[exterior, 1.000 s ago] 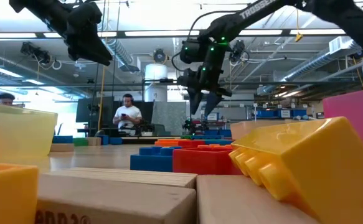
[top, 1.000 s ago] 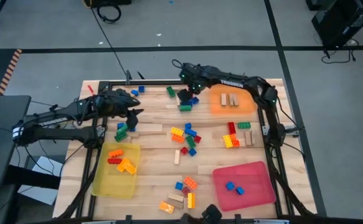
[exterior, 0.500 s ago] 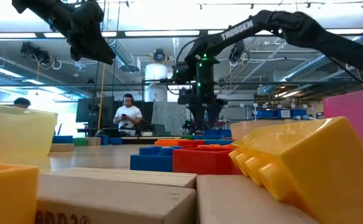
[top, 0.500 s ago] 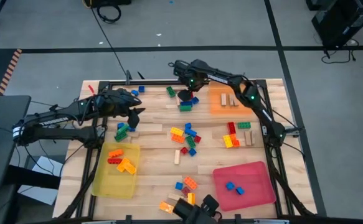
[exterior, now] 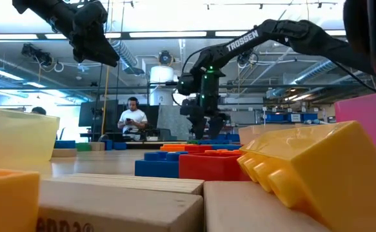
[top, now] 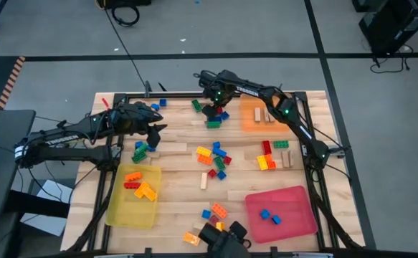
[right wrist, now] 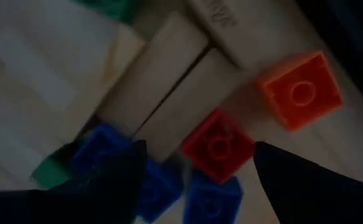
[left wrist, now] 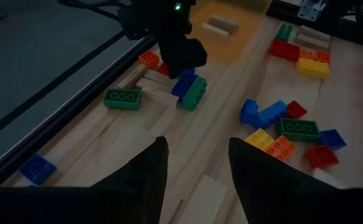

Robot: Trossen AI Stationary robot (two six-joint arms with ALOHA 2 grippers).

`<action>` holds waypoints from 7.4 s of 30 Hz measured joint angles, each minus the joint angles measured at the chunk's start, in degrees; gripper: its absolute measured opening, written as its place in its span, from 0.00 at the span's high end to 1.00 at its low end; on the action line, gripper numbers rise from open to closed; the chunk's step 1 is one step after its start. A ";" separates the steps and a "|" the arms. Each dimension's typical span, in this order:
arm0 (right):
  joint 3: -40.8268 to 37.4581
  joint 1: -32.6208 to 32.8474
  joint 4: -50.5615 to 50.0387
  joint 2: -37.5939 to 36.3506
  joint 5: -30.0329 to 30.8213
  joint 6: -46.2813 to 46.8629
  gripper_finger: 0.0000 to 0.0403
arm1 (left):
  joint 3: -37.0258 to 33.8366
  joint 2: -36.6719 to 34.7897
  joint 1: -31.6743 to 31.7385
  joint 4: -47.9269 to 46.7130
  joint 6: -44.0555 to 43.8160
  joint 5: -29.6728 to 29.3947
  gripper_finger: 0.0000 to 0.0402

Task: Sort blocks by size
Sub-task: Put the small red game piece into the red bin, then put the large green game piece into the yellow bin

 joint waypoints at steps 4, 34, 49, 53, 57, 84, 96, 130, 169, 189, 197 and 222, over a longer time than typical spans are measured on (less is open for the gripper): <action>-0.02 -1.00 -0.60 0.96 0.30 0.05 0.25 | 0.02 0.00 -0.01 0.00 0.01 -0.03 0.56; -0.02 -0.62 -0.11 1.69 -5.07 -5.27 0.77 | 0.04 0.00 -0.01 0.04 0.05 -1.50 0.56; -0.14 2.32 -2.83 0.98 -5.46 -7.05 0.76 | 0.04 0.00 0.01 0.04 0.05 -2.63 0.56; -0.24 2.55 -3.04 -1.29 -4.00 -6.94 0.75 | 0.06 0.00 0.01 0.04 0.05 -2.66 0.56; -0.17 2.92 -3.11 -4.62 -3.80 -6.81 0.75 | 0.06 0.00 0.01 0.07 0.05 -2.74 0.56; -0.11 26.20 -18.63 -30.49 7.36 18.92 0.75 | 0.11 0.02 0.01 4.63 0.03 -3.05 0.56; -13.67 48.82 -19.67 -38.05 12.44 51.47 0.75 | 0.11 0.02 0.01 3.17 -0.27 -2.64 0.56; -57.13 71.60 18.98 -40.00 -5.93 85.08 0.68 | 0.09 0.02 -0.01 2.58 0.03 -2.68 0.56; -44.13 65.15 -8.25 -64.88 26.33 70.02 0.37 | 0.00 0.99 -0.01 3.85 -6.14 -0.55 0.49; -76.41 39.56 12.31 -88.18 10.21 32.97 0.42 | 0.09 11.09 -0.01 19.75 -23.52 -0.70 0.42; -79.30 38.01 12.95 -88.23 9.02 28.02 0.43 | 0.09 13.16 -0.01 18.09 -25.50 -0.90 0.42; -79.28 38.03 19.37 -88.19 9.26 27.52 0.45 | 6.93 19.82 30.12 -20.57 -16.13 5.51 0.42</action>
